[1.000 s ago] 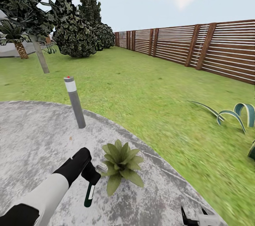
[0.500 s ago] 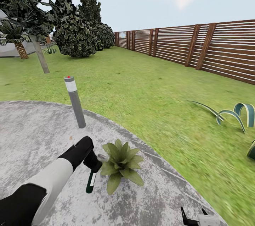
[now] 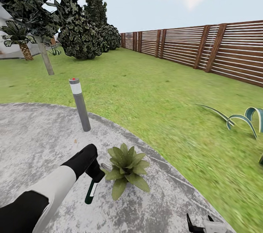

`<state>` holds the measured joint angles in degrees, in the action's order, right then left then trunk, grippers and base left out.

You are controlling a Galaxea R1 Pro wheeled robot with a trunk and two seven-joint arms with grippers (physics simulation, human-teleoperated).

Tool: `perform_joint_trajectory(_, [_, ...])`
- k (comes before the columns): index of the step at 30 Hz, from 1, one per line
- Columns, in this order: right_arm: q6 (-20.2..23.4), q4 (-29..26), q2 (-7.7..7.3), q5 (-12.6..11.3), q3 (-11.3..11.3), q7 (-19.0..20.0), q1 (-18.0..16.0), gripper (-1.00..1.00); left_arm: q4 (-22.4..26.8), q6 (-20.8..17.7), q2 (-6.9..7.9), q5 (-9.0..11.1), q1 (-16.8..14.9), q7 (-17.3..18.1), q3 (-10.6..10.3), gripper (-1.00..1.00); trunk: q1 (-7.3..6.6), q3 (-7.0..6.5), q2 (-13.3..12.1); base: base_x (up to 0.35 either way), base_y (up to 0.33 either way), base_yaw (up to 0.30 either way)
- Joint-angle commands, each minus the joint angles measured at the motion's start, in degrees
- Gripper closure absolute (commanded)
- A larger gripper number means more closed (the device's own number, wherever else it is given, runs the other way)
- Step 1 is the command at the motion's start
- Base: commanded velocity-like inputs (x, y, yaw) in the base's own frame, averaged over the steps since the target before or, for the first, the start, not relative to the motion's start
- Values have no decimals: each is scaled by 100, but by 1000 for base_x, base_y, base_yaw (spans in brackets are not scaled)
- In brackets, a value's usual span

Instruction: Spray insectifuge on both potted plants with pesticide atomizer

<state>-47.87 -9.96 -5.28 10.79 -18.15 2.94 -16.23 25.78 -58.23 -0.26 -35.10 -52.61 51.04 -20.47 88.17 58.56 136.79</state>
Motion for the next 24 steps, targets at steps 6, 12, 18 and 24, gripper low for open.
perform_joint_trajectory(6, [-21, -6, 9, 41, -48, 48, -3, -100, 6, -14, -10, -45, -8, 82, 8, 100, -1, 5, 2, 0, -1, 26])
perform_joint_trajectory(12, [-21, -6, 10, 46, -48, 40, -3, -100, 13, -13, -24, -41, -20, 82, 9, 100, -1, 5, 2, -17, -233, 118])
perform_joint_trajectory(18, [-21, -6, 10, 45, -48, 40, -3, -100, 9, -13, -14, -41, -37, 82, 5, 100, -1, 5, 2, -200, -218, 138])
perform_joint_trajectory(24, [-21, -6, 8, 43, -48, 47, -3, -100, 8, -16, -9, -46, -42, 82, -2, 100, -1, 5, 2, -174, -61, 4])
